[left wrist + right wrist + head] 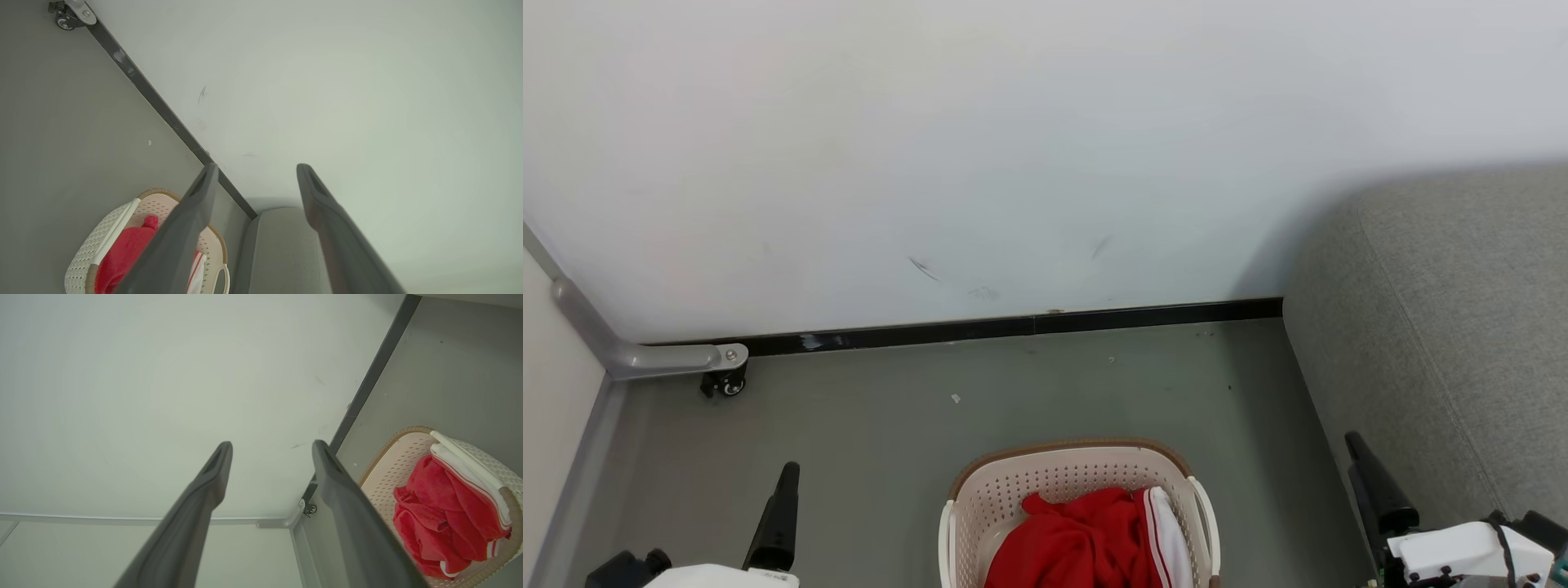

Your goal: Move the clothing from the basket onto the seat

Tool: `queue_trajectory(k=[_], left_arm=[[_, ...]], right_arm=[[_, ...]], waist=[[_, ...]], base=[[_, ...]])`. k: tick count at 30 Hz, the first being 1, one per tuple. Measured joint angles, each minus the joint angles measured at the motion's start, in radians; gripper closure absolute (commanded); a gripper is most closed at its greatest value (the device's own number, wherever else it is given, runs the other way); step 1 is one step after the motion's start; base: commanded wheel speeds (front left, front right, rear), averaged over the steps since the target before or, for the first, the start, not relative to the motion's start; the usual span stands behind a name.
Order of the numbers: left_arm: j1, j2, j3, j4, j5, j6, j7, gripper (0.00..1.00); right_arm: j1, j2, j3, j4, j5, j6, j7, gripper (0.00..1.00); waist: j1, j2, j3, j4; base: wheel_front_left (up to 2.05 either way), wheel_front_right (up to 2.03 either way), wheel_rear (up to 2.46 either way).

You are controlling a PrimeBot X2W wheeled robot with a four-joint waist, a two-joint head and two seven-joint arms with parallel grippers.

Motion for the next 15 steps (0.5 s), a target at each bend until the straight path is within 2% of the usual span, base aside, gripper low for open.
queue_trajectory(k=[8, 15], left_arm=[[-0.004, 0.006, -0.031, -0.028, 0.143, 0.023, -0.024, 0.0], [-0.004, 0.021, -0.071, -0.051, 0.293, 0.049, -0.052, 0.0]], right_arm=[[0.001, -0.005, 0.029, -0.016, -0.14, 0.0, -0.026, 0.0], [0.003, -0.007, 0.055, -0.027, -0.294, 0.0, -0.052, 0.0]], waist=[[0.0058, 0.0, -0.016, 0.004], [0.0078, 0.0, -0.027, 0.006]], base=[[0.0, 0.0, 0.0], [0.0, 0.0, 0.0]])
